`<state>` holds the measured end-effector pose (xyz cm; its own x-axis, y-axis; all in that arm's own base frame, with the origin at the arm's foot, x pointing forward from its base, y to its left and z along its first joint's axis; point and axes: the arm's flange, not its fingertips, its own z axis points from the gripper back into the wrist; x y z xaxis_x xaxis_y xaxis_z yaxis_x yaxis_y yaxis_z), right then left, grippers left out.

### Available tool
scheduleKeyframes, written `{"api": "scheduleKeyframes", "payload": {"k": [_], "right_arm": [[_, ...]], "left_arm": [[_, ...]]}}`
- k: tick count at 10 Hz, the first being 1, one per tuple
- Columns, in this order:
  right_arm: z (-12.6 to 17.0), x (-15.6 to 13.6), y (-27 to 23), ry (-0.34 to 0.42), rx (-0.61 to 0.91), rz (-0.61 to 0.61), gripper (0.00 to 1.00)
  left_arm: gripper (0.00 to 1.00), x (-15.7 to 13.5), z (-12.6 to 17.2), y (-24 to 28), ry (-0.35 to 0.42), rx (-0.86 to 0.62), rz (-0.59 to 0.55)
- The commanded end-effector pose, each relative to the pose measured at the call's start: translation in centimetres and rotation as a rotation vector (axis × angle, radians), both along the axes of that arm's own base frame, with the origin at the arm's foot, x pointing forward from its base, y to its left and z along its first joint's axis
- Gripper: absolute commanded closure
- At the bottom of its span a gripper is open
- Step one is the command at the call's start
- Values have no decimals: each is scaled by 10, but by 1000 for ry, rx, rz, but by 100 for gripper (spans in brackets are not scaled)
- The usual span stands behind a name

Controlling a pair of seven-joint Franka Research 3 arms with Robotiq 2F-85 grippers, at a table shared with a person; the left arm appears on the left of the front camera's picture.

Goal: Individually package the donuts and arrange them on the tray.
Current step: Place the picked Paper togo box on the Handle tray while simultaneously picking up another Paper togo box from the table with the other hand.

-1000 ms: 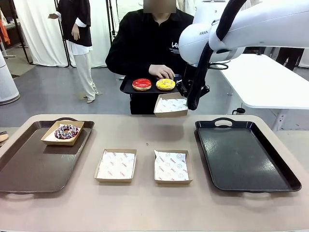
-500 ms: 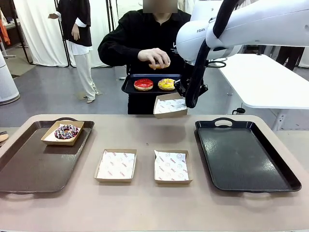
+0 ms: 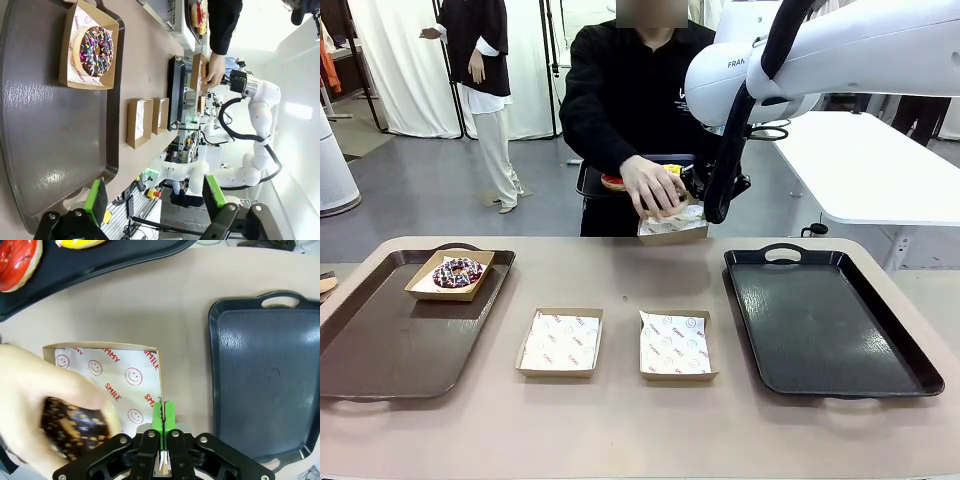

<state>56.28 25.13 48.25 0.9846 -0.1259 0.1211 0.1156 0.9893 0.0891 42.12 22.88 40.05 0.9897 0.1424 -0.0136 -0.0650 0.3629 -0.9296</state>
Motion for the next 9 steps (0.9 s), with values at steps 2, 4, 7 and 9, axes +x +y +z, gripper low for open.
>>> {"api": "scheduleKeyframes", "payload": {"k": [2,4,7,9], "right_arm": [[0,-4,-1,-5,3,-14,100],[0,-4,-1,-5,3,-14,100],[0,-4,-1,-5,3,-14,100],[0,-4,-1,-5,3,-14,100]], "left_arm": [[0,-2,1,2,-10,-7,-5],[0,-2,1,2,-10,-7,-5],[0,-2,1,2,-10,-7,-5],[0,-2,1,2,-10,-7,-5]]}}
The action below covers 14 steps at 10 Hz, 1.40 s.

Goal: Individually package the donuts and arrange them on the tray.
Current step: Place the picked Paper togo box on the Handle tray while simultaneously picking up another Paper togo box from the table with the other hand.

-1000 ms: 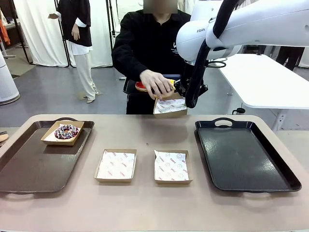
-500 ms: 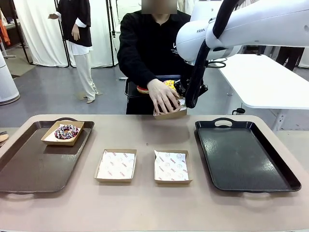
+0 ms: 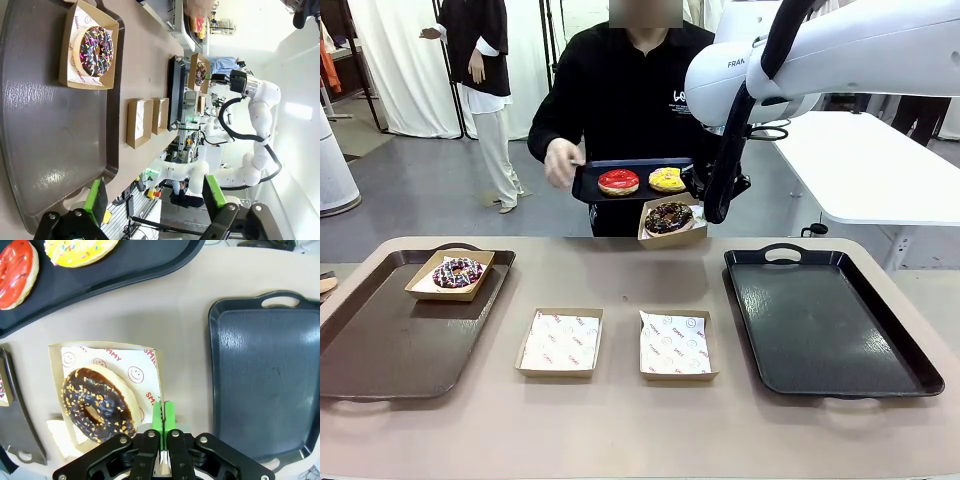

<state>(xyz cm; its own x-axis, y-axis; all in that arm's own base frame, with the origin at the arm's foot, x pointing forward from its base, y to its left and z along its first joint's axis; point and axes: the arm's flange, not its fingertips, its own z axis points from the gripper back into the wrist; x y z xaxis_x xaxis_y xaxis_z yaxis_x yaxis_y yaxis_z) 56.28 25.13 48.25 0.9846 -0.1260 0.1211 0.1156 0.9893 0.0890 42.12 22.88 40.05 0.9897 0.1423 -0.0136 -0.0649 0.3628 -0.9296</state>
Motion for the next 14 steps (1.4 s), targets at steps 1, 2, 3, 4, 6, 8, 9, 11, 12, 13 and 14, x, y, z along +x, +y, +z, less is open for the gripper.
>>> {"api": "scheduleKeyframes", "payload": {"k": [1,2,3,4,6,8,9,11,12,13,14], "right_arm": [[0,-4,-1,-5,3,-14,100],[0,-4,-1,-5,3,-14,100],[0,-4,-1,-5,3,-14,100],[0,-4,-1,-5,3,-14,100],[0,-4,-1,-5,3,-14,100],[0,-4,-1,-5,3,-14,100],[0,-4,-1,-5,3,-14,100],[0,0,0,0,0,0,98],[6,-7,-13,13,-8,39,98],[15,-15,-30,13,-13,91,98],[27,-27,-53,22,-11,105,98]], "left_arm": [[0,-2,1,2,-10,-7,-5],[0,-2,1,2,-10,-7,-5],[0,-2,1,2,-10,-7,-5],[0,-2,1,2,-10,-7,-5],[0,-2,1,2,-10,-7,-5],[0,-2,1,2,-10,-7,-5],[0,-2,1,2,-10,-7,-5],[0,-8,10,-1,-7,86,-29],[0,-14,27,-8,-28,167,-47],[0,-17,48,-17,-39,236,-67],[0,-20,75,-33,-45,300,-99]]}}
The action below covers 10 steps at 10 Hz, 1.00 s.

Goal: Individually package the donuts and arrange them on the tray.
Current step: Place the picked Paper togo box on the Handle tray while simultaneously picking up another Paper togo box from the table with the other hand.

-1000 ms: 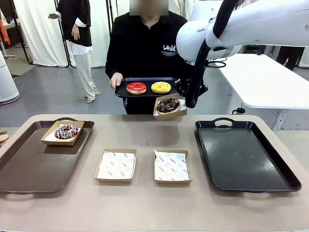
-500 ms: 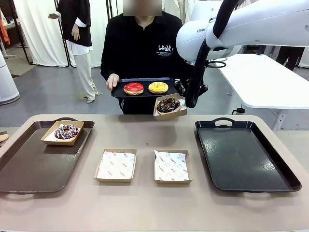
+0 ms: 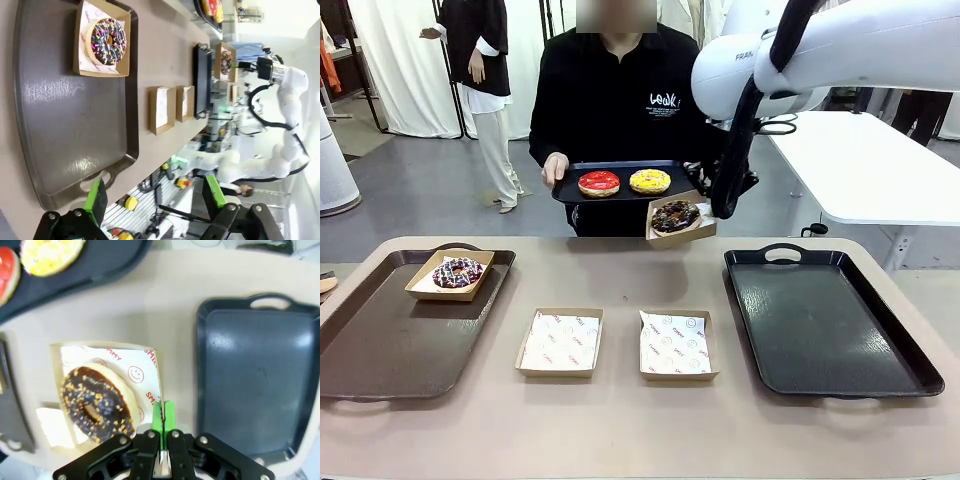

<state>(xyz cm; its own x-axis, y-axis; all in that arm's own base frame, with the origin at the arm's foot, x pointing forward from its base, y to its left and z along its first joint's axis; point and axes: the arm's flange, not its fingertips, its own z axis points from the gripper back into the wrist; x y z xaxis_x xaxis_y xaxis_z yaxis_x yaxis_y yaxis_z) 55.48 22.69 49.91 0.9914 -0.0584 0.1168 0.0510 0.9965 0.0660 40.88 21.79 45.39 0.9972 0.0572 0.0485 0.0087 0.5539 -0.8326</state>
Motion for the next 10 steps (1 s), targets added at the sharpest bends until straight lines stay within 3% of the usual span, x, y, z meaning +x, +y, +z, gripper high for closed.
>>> {"api": "scheduleKeyframes", "payload": {"k": [1,3,6,10], "right_arm": [[21,-29,-53,-1,21,23,98],[27,-46,-105,-2,52,8,98],[-1,-54,-168,2,24,-8,98],[-36,-45,-209,-1,28,-43,98]], "left_arm": [[0,-10,46,-40,-9,131,-58],[0,-5,80,-88,-4,245,-111],[0,8,105,-174,-31,363,-166],[0,22,70,-283,0,567,-206]]}}
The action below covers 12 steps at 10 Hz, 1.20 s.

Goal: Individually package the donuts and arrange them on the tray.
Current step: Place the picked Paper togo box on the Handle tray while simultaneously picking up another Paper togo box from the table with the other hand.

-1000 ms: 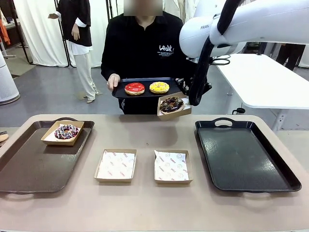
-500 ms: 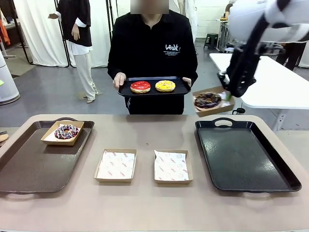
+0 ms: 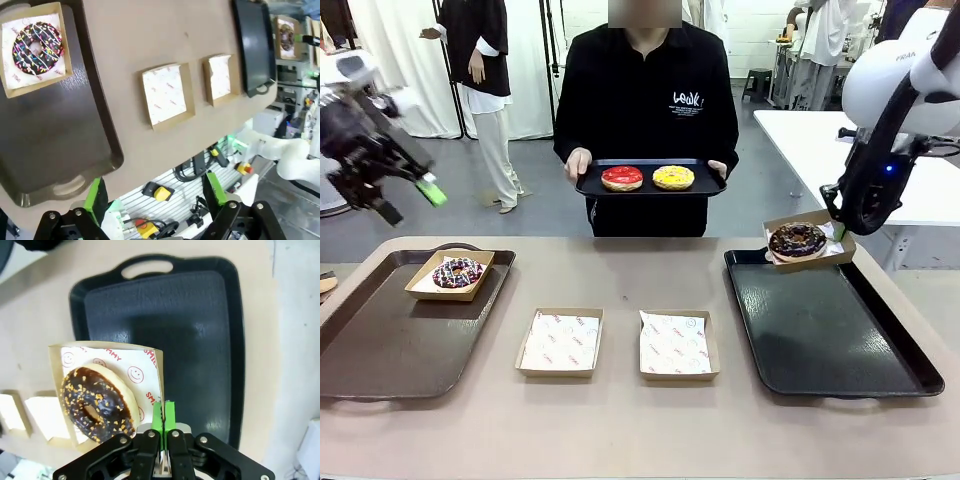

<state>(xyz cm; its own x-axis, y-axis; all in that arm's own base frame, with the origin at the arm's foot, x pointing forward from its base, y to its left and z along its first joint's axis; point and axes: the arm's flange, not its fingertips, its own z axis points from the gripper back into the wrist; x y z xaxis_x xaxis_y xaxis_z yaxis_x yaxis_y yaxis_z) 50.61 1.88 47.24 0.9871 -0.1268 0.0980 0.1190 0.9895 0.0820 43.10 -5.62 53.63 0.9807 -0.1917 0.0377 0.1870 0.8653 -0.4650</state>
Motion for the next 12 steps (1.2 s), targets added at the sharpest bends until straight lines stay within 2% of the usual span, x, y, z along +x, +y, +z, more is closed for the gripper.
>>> {"api": "scheduleKeyframes", "payload": {"k": [1,5,6,10,12], "right_arm": [[-20,9,-3,-9,0,30,98],[-46,32,2,36,-71,9,98],[-39,18,-2,26,-29,22,98],[-39,18,-2,26,-29,22,98],[-39,18,-2,26,-29,22,98]], "left_arm": [[0,-3,-25,-26,16,102,6],[0,-10,-76,-77,8,182,5],[0,-11,-82,-89,-14,195,22],[0,-28,-126,-142,-146,334,52],[0,-27,-143,-155,-163,376,59]]}}
